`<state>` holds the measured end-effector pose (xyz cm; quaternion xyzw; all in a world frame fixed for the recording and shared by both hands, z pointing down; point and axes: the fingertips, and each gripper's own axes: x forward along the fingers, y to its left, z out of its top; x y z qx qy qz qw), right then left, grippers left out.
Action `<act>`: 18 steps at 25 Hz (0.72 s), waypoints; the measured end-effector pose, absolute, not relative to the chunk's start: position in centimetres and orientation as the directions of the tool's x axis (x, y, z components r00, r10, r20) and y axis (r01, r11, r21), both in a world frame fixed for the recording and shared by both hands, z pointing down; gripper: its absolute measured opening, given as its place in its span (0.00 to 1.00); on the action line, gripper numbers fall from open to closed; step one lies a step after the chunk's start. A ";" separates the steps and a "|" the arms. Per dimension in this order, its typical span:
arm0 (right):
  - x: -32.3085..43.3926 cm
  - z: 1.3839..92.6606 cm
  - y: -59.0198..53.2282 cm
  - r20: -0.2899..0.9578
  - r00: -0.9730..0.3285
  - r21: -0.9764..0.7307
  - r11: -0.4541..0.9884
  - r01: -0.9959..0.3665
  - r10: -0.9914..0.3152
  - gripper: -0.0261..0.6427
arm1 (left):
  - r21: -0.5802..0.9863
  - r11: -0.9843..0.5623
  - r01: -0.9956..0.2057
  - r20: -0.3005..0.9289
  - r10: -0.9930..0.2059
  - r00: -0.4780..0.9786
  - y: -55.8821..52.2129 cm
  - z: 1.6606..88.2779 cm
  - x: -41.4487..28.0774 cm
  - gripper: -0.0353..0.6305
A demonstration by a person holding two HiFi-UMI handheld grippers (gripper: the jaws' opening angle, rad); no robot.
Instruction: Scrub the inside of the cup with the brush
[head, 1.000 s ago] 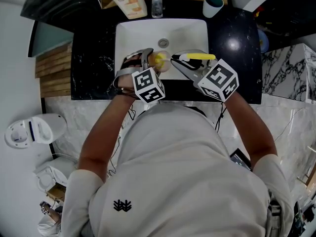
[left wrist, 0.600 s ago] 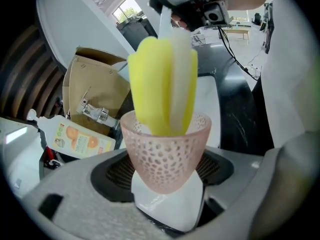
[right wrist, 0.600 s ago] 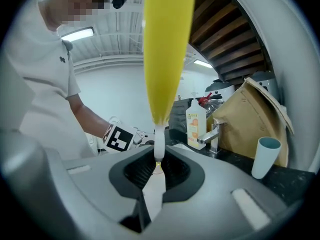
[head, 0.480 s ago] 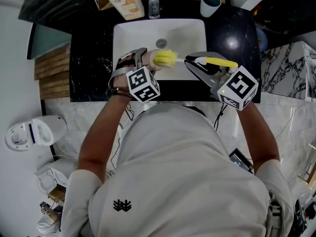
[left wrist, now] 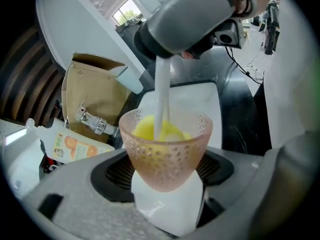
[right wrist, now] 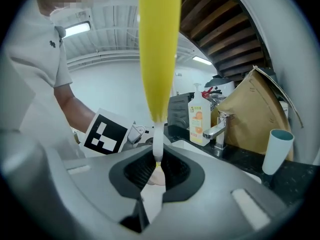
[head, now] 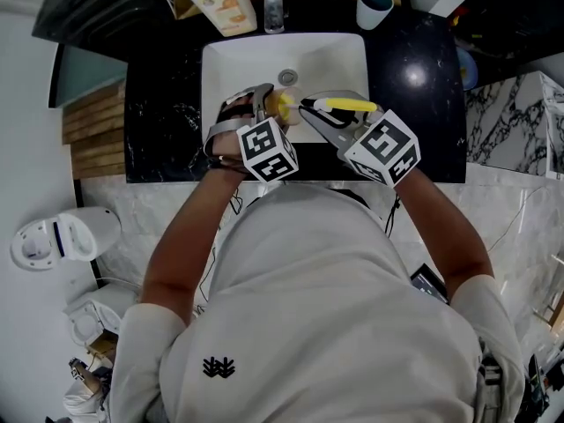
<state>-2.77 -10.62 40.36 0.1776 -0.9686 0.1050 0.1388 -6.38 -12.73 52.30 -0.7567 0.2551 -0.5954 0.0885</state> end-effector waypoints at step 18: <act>-0.3 38.2 -10.0 0.172 -0.949 -0.423 0.850 -0.313 -0.263 0.11 | -0.464 -0.842 -0.277 0.855 -0.507 0.108 -12.8 53.0 -8.8 0.60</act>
